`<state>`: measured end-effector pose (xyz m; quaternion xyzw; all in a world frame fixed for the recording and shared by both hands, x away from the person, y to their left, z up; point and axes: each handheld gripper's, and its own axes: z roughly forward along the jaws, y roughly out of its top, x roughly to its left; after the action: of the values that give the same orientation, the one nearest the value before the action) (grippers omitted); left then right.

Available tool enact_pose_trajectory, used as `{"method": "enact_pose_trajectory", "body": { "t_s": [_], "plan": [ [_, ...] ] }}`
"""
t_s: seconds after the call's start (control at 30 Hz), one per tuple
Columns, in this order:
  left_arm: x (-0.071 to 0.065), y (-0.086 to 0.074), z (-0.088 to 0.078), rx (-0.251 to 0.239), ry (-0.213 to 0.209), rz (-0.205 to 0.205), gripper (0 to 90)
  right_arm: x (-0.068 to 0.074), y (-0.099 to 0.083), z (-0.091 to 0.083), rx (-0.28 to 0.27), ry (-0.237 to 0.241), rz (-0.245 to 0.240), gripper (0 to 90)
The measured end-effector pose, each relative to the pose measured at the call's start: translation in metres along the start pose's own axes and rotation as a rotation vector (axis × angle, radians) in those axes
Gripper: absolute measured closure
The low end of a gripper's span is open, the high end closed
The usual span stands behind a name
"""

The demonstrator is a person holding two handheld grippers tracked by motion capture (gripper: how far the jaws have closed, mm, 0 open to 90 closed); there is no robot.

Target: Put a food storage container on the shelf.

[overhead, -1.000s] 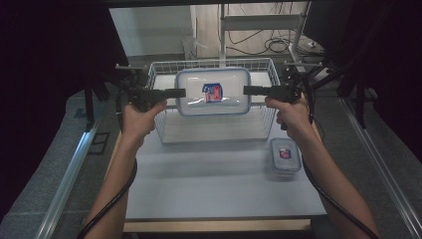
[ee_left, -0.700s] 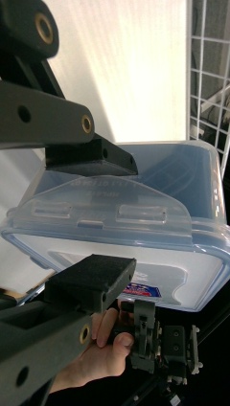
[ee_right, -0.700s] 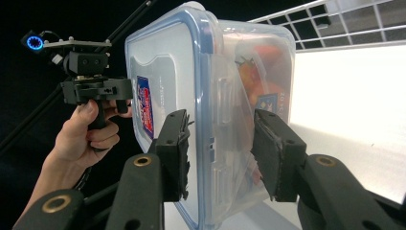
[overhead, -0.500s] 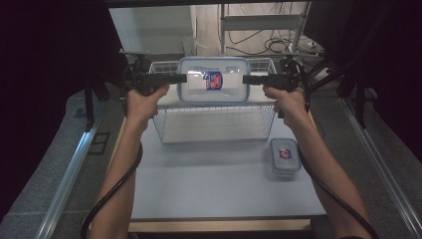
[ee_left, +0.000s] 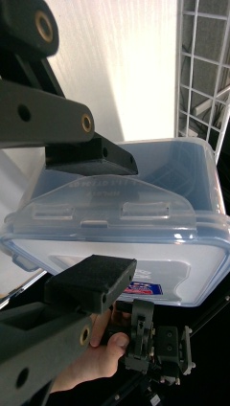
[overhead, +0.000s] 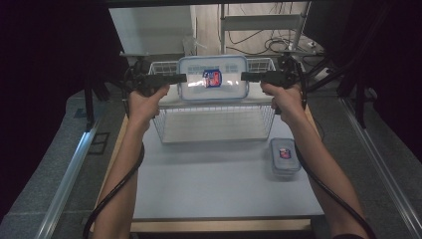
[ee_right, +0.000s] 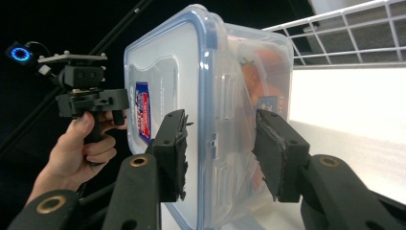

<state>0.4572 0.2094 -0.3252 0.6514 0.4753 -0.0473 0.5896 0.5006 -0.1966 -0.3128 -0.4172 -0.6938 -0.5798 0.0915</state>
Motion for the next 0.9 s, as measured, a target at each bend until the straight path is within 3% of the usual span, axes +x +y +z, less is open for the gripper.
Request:
{"method": "enact_pose_trajectory", "body": {
  "t_s": [0.17,0.37,0.5,0.6,0.77,0.9],
  "plan": [
    [0.003,0.001,0.003,-0.008,0.004,-0.014,49.5,0.0,0.003,0.005,-0.001,-0.029,-0.012,52.4],
    [0.005,0.002,0.007,-0.015,0.022,-0.016,46.9,-0.004,0.005,0.009,-0.017,-0.039,0.008,50.3],
    [0.003,0.0,0.008,-0.028,0.091,0.035,40.6,-0.003,0.007,0.008,-0.031,-0.082,-0.035,49.7],
    [0.003,-0.001,0.004,-0.065,0.109,0.051,37.0,-0.002,0.007,0.007,-0.038,-0.113,-0.064,47.6],
    [-0.003,-0.005,-0.005,-0.094,0.12,0.109,35.3,-0.003,0.004,0.002,-0.046,-0.102,-0.073,47.7],
    [-0.017,-0.017,-0.015,-0.106,0.137,0.2,39.8,-0.003,0.001,-0.003,-0.056,-0.094,-0.094,48.8]
  ]
}}
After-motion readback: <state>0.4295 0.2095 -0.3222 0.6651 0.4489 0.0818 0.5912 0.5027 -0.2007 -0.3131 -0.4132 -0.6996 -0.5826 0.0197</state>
